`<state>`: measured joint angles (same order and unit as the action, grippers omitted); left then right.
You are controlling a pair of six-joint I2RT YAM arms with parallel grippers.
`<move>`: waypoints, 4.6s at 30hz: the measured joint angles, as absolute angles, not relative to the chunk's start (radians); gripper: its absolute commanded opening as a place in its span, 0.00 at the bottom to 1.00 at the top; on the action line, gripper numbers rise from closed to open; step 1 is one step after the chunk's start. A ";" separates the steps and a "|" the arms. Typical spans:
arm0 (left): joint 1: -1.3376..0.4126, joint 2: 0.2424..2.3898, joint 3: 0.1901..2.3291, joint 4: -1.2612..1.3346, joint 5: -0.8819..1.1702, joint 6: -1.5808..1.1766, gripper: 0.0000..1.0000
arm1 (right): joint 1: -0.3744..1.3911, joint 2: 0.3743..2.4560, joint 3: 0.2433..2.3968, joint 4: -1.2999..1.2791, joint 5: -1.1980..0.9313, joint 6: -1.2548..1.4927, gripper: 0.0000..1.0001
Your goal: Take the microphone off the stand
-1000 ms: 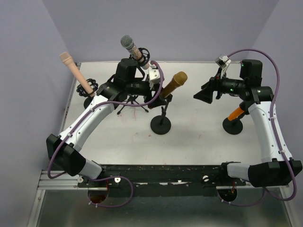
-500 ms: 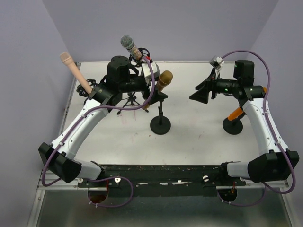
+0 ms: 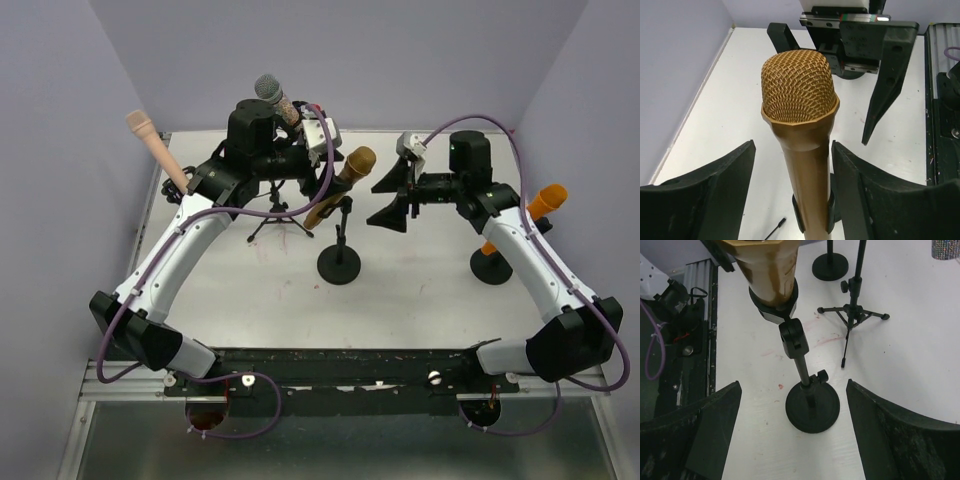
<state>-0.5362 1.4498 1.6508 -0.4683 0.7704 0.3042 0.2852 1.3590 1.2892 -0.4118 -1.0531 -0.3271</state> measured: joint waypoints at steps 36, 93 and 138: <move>-0.525 1.482 1.677 -0.615 0.843 0.370 0.36 | 0.437 1.469 1.172 0.091 -1.071 -0.117 0.50; -0.408 1.225 1.967 -0.595 0.843 0.151 0.00 | 0.446 1.477 1.200 0.047 -1.003 -0.124 0.64; -0.182 0.990 0.632 -0.674 -0.176 0.403 0.00 | 0.445 1.365 1.321 -0.303 -0.845 -0.189 0.84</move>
<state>-0.1818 0.9897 0.6315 -0.6739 -0.1764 0.4034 0.4450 1.3647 1.3212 -0.3035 -0.8452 -0.1886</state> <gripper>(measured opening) 0.461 0.833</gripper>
